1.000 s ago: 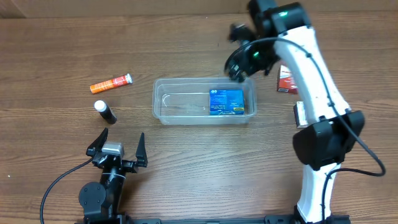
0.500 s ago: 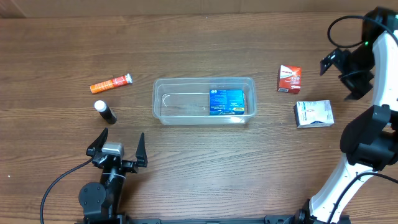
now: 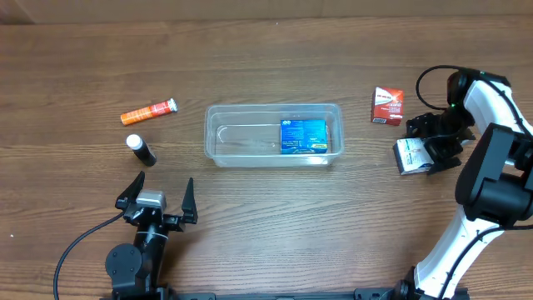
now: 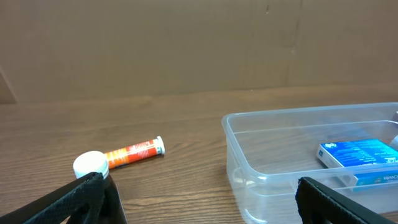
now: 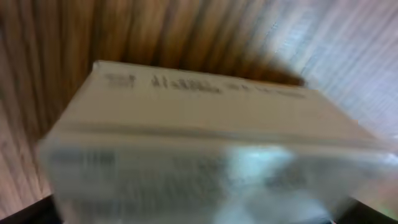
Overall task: Pack container
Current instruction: 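Move the right gripper to the white box and grasp it, then place the white box into the container beside the blue box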
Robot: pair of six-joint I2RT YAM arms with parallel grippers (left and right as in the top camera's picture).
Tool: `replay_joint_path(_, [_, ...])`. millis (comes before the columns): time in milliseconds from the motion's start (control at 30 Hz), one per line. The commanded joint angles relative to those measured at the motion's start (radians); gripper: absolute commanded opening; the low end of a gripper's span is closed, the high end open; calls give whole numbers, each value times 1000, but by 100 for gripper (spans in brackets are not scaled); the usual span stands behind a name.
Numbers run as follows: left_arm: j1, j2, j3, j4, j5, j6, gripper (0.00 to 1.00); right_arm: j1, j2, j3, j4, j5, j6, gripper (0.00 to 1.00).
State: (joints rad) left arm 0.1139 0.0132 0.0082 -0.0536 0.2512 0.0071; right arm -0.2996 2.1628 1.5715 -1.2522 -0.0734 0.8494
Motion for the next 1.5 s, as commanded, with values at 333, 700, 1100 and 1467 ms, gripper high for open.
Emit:
replay_joint_path(333, [6,-8,-3,1,4,8,100,4,-21,-17,80,5,-170,63])
replay_joint_path(700, [6,-8,-3,1,4,8,100,89,-525,2,-35,-6,-191,69])
replay_joint_path(1100, [6,-8,-3,1,4,8,100,449,-591,1,60,177,227,69])
replay_joint_path(1467, [6,-8,-3,1,4,8,100,727,-451,0,221,262,520,69])
